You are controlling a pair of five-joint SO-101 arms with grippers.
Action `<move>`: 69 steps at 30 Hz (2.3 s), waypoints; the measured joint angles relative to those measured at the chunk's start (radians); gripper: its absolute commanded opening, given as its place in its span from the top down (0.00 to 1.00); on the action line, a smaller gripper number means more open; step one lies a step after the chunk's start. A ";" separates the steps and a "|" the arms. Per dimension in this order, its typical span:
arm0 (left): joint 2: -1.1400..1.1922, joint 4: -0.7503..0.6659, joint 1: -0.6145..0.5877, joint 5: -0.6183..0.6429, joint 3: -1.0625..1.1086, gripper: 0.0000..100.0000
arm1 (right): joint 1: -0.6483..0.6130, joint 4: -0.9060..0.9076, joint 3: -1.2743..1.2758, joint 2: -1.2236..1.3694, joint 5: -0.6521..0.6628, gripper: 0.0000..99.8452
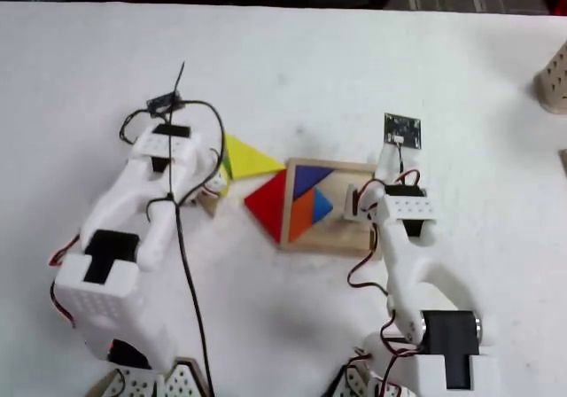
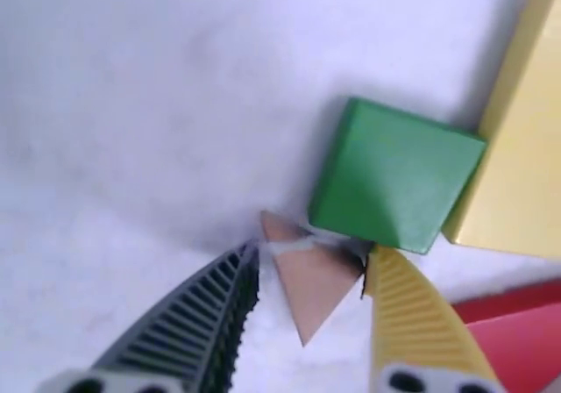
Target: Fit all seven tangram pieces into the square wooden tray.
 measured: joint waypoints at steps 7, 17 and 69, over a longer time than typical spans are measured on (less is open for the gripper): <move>0.055 0.063 0.002 -0.124 -0.086 0.80 | 0.000 0.000 0.000 0.000 0.000 0.98; 0.057 0.066 0.051 -0.485 -0.092 0.79 | 0.000 0.000 0.000 0.000 0.000 0.98; -0.048 0.069 0.071 -0.632 -0.018 0.91 | 0.000 0.000 0.000 0.000 0.000 0.98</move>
